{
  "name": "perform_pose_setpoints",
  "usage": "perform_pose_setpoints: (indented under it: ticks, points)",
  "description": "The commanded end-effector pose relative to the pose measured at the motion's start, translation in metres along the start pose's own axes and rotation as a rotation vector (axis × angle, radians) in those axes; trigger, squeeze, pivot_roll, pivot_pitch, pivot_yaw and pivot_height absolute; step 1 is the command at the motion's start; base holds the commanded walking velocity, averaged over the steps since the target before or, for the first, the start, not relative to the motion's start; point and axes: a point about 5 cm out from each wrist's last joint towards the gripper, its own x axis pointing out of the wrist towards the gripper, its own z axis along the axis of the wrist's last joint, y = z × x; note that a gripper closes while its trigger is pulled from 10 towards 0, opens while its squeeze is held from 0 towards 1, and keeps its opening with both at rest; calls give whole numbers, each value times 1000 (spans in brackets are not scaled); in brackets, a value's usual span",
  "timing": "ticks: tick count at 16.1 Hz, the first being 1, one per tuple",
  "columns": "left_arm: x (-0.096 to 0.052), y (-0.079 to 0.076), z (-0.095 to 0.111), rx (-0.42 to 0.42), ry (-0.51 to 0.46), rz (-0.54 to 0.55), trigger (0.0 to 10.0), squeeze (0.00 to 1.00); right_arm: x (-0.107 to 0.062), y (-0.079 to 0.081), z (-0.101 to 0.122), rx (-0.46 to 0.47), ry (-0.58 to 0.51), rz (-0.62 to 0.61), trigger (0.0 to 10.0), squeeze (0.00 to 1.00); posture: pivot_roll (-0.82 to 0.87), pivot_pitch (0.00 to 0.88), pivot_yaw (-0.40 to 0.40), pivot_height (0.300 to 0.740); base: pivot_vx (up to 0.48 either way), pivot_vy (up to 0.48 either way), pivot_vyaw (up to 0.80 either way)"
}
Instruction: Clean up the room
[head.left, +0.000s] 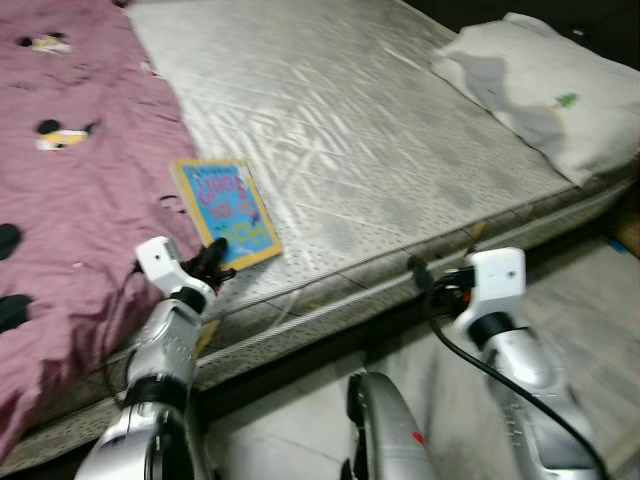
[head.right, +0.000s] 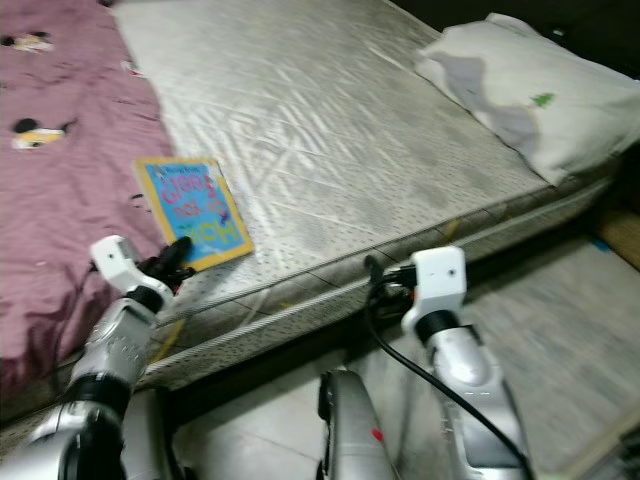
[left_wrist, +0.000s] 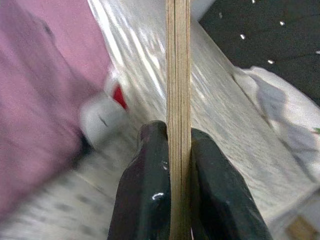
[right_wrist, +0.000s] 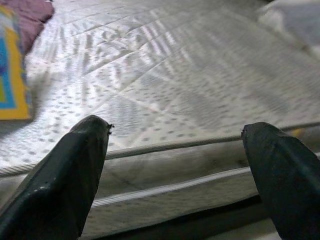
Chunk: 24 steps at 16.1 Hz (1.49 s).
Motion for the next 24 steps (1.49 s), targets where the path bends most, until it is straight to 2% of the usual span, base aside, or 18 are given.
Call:
perform_pose_setpoints:
  ticks: [1,2,3,7,9,12,17,24]
  points:
    - [0,-6,15,81,-54,-26,0,0,4,-2,1,28,-15,-23,10000,0,-131,1,-37,542,0,0,0]
    - [-13,-9,26,226,-103,-39,0,0,13,4,2,102,-32,-25,10000,0,-89,0,-27,542,0,0,0]
    - [-23,-11,32,300,-129,-43,0,0,17,8,2,141,-43,-23,10000,0,-76,0,-22,542,0,0,0]
    - [-56,-18,38,403,-155,-15,0,0,25,15,-2,256,-54,-56,10000,0,-48,0,8,542,0,0,0]
    - [-64,-23,32,415,-121,-23,0,0,27,17,-1,274,-79,-61,10000,0,-52,0,17,560,0,0,0]
    - [-63,-31,30,417,-101,-44,0,0,29,17,1,274,-89,-71,10000,0,-55,0,15,587,0,0,0]
    - [-74,-48,16,403,-53,-80,0,0,33,16,7,260,-113,-70,10000,0,-61,0,-6,648,0,0,0]
    - [-79,-46,7,424,9,-54,0,0,29,9,5,234,-103,-88,10000,0,-65,0,-17,736,0,0,0]
